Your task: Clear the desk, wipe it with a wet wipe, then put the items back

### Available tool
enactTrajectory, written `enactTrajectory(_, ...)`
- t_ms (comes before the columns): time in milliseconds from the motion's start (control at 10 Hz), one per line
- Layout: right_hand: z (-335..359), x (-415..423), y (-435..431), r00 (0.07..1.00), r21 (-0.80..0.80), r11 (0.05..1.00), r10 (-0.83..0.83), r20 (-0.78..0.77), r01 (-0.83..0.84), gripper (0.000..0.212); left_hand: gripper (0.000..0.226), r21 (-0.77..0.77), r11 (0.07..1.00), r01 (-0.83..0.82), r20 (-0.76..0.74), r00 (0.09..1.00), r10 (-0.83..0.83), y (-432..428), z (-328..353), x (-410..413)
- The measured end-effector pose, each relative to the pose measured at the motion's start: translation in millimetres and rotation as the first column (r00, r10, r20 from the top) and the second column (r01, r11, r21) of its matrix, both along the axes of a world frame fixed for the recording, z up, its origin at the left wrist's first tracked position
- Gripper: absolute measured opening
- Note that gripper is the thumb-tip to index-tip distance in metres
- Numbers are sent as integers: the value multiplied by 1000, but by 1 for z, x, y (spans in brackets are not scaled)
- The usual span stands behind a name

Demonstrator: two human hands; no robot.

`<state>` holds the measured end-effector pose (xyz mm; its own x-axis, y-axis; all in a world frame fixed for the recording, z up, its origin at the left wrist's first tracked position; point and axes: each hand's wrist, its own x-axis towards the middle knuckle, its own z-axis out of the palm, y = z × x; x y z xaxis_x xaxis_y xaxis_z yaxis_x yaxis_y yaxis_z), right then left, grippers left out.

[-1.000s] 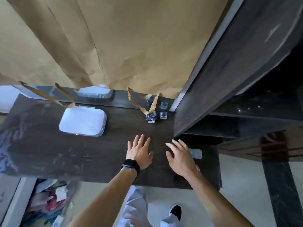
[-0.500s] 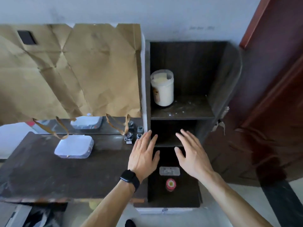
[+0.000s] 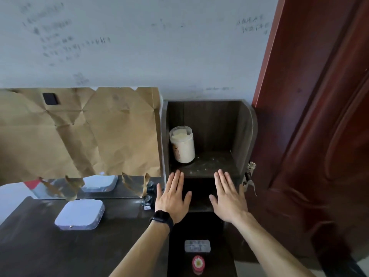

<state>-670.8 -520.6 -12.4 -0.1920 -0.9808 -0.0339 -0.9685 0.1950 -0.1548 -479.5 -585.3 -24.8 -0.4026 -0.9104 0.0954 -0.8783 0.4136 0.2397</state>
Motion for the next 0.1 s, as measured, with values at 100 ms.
enactTrajectory(100,17,-9,-5,997,60,998,4,83,-9,71,68,22,1000,-2,-14,1000,2,1,4,0)
